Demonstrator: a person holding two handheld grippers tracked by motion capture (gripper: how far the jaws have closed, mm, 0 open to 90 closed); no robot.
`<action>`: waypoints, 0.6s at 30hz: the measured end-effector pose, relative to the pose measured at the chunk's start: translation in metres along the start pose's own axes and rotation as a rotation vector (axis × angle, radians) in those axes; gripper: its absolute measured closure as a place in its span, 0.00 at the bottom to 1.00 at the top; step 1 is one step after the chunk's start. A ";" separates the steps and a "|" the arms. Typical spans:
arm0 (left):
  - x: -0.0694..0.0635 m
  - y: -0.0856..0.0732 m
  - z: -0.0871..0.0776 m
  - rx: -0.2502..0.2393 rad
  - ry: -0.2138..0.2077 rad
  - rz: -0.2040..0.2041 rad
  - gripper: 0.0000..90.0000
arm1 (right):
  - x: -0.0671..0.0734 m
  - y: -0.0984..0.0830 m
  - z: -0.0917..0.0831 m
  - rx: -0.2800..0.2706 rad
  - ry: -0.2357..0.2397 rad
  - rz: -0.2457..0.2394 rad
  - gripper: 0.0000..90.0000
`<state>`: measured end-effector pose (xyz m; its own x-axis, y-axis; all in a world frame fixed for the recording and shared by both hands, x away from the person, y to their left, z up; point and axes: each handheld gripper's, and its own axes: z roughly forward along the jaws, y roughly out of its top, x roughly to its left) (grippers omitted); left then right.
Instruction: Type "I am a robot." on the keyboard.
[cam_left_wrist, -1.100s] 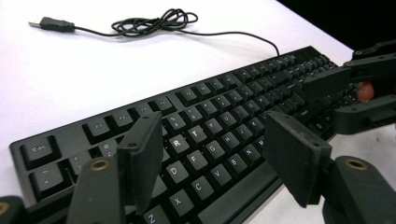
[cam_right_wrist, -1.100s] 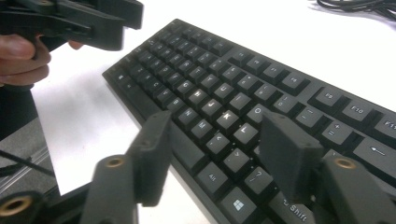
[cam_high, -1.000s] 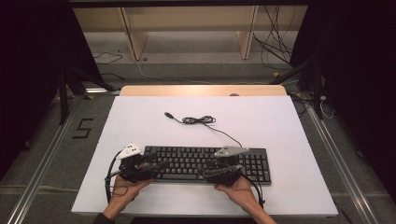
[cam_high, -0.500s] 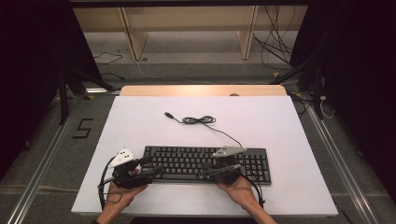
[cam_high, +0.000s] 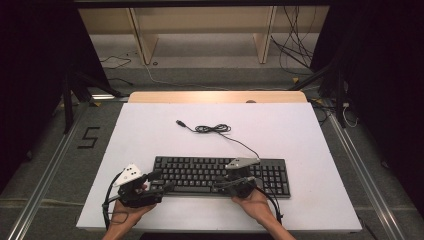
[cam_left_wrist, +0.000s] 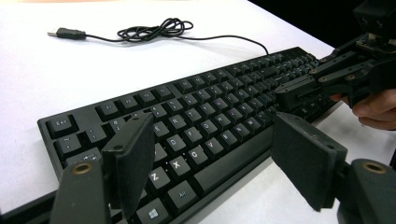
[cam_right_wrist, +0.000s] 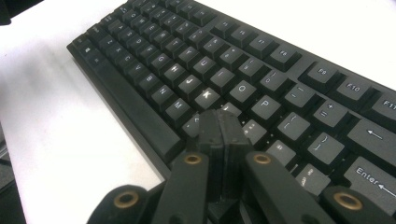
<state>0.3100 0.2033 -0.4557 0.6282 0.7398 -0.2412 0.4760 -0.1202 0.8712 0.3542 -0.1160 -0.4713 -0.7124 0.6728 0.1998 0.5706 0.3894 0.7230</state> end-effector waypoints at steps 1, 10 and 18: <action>0.000 0.000 0.000 0.001 0.000 0.000 0.33 | 0.000 0.000 0.000 0.002 0.001 -0.001 1.00; 0.001 -0.002 -0.002 0.002 0.001 -0.009 0.33 | 0.000 -0.002 0.004 0.018 -0.001 -0.004 1.00; 0.001 -0.003 -0.003 0.004 0.001 -0.006 0.32 | 0.001 -0.003 0.006 0.029 0.001 -0.005 1.00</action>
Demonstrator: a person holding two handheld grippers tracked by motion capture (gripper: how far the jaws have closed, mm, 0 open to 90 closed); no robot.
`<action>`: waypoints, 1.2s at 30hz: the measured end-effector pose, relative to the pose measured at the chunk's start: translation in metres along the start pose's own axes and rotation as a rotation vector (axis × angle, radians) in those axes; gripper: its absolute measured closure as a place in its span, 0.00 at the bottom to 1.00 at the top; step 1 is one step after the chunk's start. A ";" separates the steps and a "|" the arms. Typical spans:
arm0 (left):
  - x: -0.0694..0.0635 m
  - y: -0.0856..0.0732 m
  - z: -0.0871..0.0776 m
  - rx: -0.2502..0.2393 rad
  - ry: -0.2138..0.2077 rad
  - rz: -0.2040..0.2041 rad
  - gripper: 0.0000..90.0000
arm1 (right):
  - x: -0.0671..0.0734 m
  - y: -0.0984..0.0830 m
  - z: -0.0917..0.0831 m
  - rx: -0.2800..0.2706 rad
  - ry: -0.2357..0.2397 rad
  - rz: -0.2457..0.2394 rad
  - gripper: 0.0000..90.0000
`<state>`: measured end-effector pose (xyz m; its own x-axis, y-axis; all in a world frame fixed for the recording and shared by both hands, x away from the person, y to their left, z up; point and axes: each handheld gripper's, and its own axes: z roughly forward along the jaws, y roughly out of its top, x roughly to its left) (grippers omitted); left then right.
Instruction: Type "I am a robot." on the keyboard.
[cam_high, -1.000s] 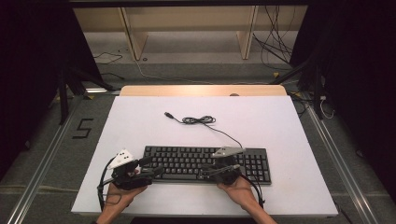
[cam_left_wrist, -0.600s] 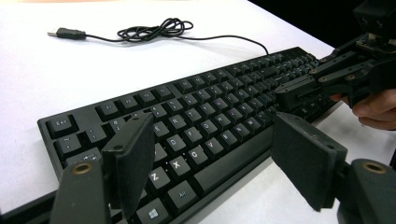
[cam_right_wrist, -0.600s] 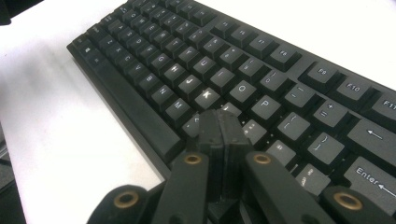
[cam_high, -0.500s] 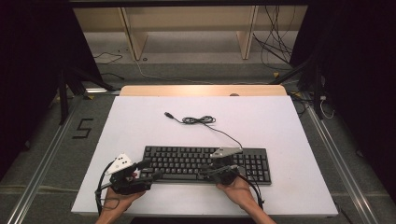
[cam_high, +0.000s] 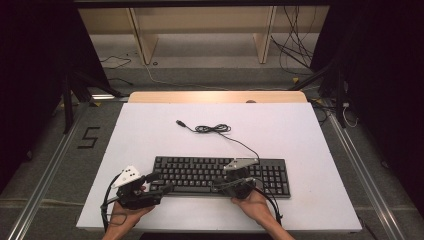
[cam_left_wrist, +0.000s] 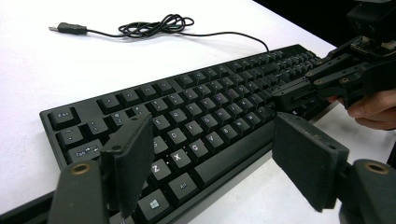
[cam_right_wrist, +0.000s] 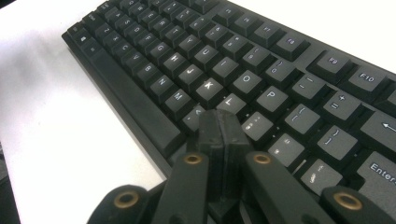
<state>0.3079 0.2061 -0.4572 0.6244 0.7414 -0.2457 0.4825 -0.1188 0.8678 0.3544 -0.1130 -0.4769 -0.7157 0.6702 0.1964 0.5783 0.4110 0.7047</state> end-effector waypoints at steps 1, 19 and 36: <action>0.000 0.000 0.000 -0.001 0.000 -0.001 0.32 | 0.000 0.000 0.000 0.001 -0.002 -0.002 1.00; 0.000 0.000 0.000 -0.002 0.002 -0.005 0.32 | 0.001 -0.001 0.002 0.008 -0.007 -0.006 1.00; 0.001 0.000 0.001 -0.001 0.001 -0.005 0.32 | -0.012 0.001 -0.024 -0.099 0.028 0.057 0.79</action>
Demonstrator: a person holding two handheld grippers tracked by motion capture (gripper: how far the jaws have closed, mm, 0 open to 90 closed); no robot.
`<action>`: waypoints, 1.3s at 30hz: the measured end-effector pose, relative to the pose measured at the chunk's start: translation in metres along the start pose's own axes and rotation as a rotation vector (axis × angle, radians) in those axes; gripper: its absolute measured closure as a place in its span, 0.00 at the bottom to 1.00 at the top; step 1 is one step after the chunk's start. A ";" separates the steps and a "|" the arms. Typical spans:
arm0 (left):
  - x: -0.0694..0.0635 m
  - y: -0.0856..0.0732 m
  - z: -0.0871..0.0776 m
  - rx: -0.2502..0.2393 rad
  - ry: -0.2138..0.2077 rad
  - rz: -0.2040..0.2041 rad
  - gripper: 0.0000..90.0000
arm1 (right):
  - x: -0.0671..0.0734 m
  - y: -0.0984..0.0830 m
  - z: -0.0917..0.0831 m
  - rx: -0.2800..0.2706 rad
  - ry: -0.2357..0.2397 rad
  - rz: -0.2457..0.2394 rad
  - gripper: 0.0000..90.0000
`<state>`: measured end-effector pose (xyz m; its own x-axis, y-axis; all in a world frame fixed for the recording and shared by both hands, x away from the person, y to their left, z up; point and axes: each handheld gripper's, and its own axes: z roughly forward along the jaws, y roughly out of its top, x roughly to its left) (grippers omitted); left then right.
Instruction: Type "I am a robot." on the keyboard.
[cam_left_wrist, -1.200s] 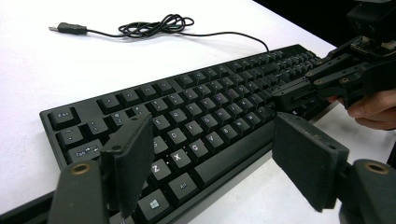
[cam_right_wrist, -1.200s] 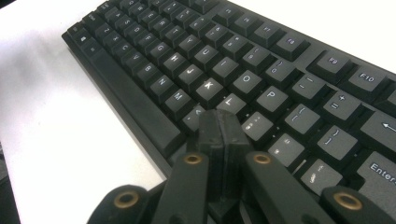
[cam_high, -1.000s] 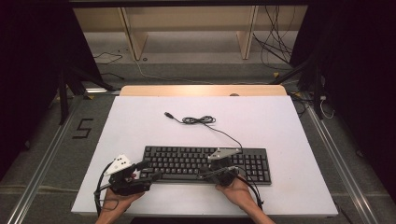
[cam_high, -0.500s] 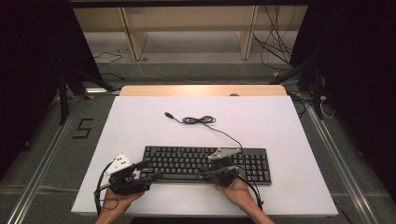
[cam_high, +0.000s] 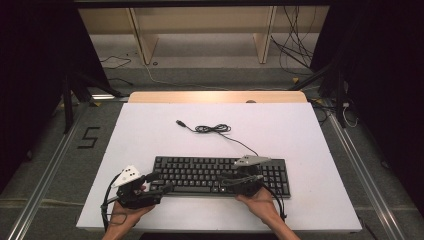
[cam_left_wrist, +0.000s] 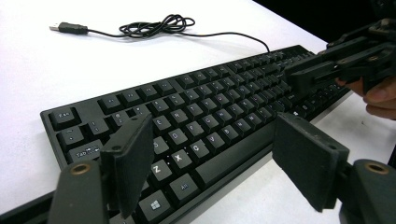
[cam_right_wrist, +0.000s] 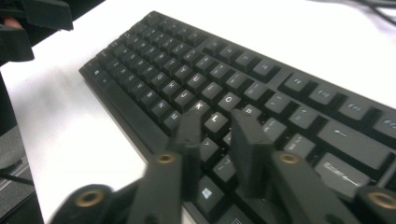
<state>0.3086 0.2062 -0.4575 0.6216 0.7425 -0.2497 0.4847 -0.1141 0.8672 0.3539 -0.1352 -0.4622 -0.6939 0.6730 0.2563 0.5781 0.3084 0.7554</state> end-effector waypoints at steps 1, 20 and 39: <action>0.000 0.000 0.000 0.000 0.000 0.000 0.32 | -0.001 0.000 -0.002 -0.007 0.002 0.000 0.77; 0.000 0.000 0.000 0.002 -0.010 -0.005 0.31 | -0.009 -0.012 -0.050 -0.116 -0.005 0.019 0.47; -0.001 0.001 0.000 0.008 -0.021 -0.003 0.31 | -0.015 -0.035 -0.083 -0.196 -0.046 0.020 0.39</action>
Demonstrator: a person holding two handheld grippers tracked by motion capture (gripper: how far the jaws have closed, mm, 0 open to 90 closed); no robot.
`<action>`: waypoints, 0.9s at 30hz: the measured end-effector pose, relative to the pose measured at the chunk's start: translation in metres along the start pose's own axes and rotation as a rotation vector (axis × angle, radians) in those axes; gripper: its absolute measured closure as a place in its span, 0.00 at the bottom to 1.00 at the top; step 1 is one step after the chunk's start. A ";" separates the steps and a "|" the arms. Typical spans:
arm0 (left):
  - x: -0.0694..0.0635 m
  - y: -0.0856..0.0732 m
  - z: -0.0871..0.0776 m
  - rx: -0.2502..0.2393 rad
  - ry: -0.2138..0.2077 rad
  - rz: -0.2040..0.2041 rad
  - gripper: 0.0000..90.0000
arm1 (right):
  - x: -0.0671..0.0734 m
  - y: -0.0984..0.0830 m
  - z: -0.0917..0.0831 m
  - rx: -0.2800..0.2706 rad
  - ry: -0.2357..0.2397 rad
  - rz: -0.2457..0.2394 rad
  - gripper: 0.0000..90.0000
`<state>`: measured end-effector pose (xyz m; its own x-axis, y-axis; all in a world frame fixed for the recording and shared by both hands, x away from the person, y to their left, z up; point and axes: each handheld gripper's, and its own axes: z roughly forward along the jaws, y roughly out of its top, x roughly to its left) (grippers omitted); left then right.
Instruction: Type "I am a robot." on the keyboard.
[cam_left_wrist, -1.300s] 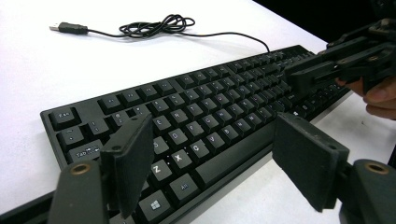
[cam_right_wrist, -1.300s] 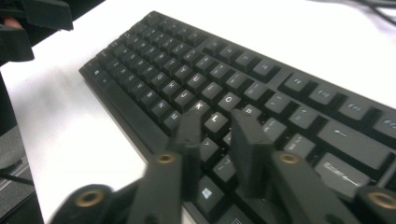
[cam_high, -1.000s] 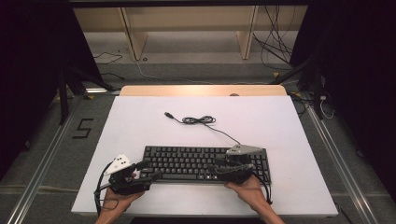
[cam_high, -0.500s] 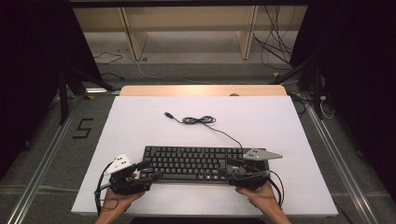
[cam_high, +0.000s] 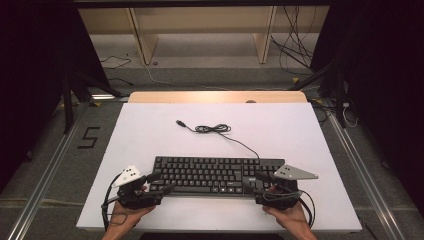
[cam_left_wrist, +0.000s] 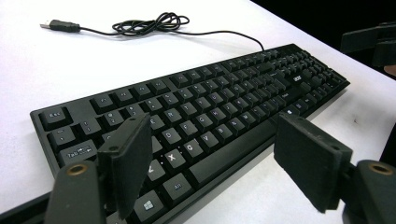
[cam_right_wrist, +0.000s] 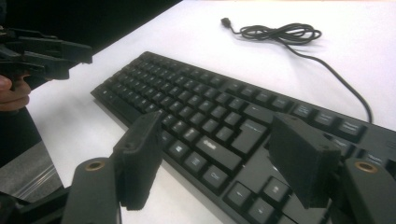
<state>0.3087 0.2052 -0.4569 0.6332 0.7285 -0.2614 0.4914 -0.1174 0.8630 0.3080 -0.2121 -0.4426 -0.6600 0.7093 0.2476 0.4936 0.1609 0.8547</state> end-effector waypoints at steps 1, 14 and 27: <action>0.000 0.000 0.000 0.000 0.000 0.001 0.31 | -0.001 -0.001 -0.002 -0.003 -0.005 -0.001 0.39; 0.000 0.000 0.000 -0.001 -0.004 -0.001 0.30 | -0.009 -0.010 -0.017 -0.017 -0.041 -0.006 0.37; 0.000 0.000 0.000 -0.003 -0.006 0.000 0.30 | -0.008 -0.010 -0.017 -0.025 -0.044 -0.019 0.36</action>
<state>0.3085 0.2047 -0.4569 0.6368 0.7244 -0.2642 0.4895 -0.1151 0.8644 0.2985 -0.2308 -0.4454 -0.6437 0.7356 0.2111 0.4662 0.1581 0.8704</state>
